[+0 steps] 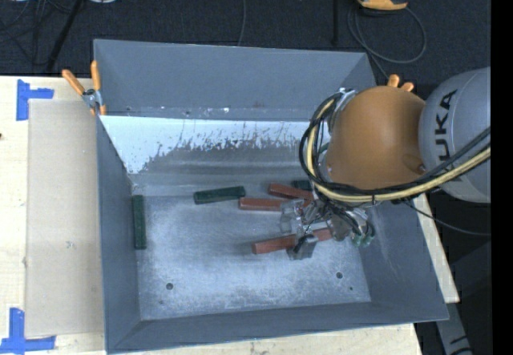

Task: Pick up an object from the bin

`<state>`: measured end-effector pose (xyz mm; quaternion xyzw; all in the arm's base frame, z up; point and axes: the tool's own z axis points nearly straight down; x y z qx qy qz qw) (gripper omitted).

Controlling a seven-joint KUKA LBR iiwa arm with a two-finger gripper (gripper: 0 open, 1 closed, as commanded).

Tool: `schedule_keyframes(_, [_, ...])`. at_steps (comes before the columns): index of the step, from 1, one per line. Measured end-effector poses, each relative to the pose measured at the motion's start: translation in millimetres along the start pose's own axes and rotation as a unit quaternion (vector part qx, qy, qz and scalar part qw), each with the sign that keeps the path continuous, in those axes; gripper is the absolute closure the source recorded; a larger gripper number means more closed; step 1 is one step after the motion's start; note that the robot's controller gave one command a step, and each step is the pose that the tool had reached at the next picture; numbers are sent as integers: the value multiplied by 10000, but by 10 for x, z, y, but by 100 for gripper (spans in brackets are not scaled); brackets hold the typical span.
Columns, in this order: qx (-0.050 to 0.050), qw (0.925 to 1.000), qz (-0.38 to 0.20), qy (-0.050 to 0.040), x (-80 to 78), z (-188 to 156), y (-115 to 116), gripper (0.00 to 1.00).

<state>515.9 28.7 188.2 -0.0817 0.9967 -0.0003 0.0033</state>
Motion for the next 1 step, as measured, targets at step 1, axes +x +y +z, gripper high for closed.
schedule_keyframes(1, [-9,9726,-2324,6,-264,-793,61,100])
